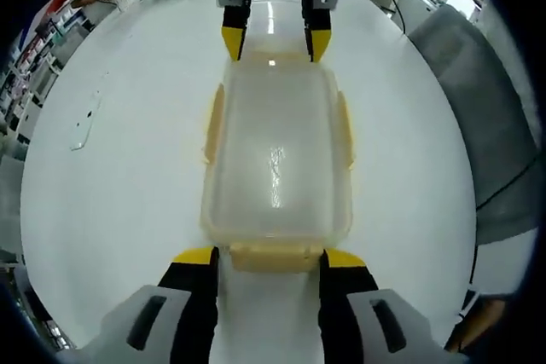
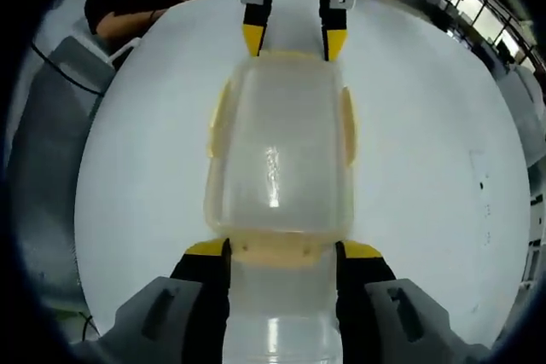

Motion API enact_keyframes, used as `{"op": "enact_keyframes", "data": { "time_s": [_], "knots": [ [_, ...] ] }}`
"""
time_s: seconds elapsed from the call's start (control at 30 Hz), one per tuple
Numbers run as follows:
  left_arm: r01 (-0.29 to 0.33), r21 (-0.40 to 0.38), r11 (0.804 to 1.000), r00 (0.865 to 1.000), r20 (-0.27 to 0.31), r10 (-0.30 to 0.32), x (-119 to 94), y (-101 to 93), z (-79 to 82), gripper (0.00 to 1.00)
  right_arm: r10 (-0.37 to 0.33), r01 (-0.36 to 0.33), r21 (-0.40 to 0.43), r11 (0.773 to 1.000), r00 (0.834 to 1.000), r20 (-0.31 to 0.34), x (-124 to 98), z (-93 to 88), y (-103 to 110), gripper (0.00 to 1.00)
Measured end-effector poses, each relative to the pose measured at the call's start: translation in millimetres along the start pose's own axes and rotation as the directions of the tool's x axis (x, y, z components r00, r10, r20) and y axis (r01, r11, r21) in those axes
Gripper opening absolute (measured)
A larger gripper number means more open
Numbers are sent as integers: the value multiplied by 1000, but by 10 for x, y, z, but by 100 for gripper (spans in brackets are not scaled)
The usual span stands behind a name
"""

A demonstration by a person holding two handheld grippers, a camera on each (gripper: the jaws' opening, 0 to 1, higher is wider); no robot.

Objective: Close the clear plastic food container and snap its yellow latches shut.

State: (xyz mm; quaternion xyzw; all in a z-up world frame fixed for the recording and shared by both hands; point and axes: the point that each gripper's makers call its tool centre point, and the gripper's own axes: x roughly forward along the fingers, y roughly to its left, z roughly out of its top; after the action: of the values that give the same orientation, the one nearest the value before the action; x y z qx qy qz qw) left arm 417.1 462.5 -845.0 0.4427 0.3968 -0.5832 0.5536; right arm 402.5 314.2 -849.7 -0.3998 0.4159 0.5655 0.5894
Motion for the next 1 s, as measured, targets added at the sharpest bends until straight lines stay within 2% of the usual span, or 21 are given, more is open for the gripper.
{"op": "enact_keyframes", "data": {
  "time_s": [0.4,0.53,1.0],
  "knots": [
    [6,9,1000,1000,-22,-6,-6,35,-44,34,-4,4,11,1000,1000,-23,7,-16,-7,45],
    [0,-14,1000,999,-41,-1,-19,42,-73,34,-11,12,31,999,999,-41,-7,-31,6,37],
    [7,-10,1000,999,-32,-7,2,127,-91,34,-6,8,29,1000,998,-56,18,-25,1,38]
  ]
}}
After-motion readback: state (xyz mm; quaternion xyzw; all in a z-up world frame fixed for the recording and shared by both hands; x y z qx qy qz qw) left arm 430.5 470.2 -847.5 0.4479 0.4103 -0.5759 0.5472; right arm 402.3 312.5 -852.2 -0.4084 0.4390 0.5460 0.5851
